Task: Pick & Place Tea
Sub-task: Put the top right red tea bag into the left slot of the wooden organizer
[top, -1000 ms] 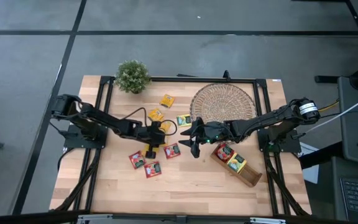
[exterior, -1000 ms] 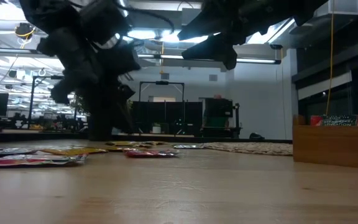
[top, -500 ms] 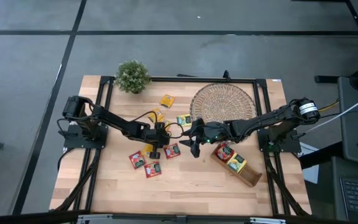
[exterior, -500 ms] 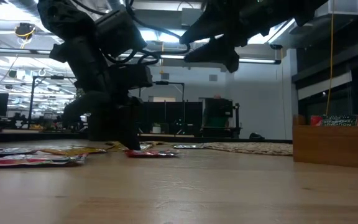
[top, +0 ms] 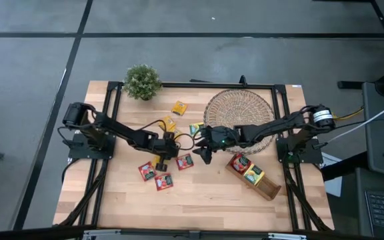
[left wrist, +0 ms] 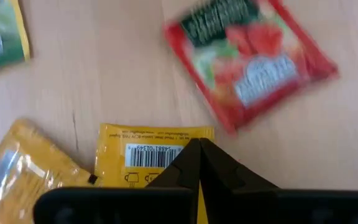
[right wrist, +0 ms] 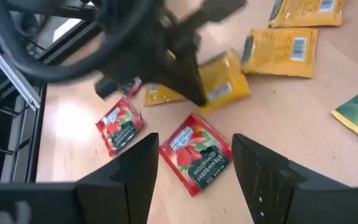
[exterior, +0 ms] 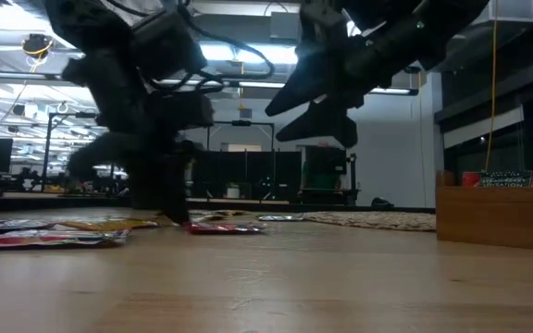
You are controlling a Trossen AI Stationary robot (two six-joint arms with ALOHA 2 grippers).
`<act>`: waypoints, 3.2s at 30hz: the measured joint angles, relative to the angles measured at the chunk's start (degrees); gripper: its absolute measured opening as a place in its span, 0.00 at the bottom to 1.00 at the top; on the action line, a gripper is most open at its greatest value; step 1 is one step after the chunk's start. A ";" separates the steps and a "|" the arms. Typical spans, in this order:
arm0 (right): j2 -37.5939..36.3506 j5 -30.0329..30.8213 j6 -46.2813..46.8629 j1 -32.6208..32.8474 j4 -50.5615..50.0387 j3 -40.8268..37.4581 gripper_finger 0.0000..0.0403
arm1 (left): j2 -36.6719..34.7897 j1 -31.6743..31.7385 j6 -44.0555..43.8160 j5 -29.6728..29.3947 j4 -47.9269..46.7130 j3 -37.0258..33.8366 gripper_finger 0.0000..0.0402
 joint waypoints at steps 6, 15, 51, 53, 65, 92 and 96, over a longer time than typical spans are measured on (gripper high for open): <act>0.09 -0.56 -0.17 0.20 0.67 0.00 0.51 | -6.24 -1.24 -0.15 0.65 0.33 0.22 0.00; 0.09 -0.53 1.03 2.31 1.84 0.96 0.51 | -5.50 -3.68 -0.63 1.01 2.80 0.24 0.01; 7.23 -11.44 14.02 -0.41 -17.95 9.20 0.51 | 5.58 -5.91 -21.06 -5.38 12.81 0.33 0.01; 7.73 -11.43 13.69 -1.15 -18.50 9.20 0.51 | 5.58 -5.88 -21.71 -5.55 12.94 0.33 0.00; 8.16 -10.52 12.20 -2.40 -21.47 9.18 0.51 | 5.58 -5.72 -23.14 -6.72 17.14 0.33 0.01; 12.12 -10.55 9.19 -2.40 -18.55 9.18 0.31 | 10.65 -4.11 -25.66 -3.93 18.82 0.61 0.01; 12.12 -10.71 8.64 -2.40 -17.97 9.18 0.16 | 10.65 -4.11 -25.64 -3.91 18.87 0.59 0.00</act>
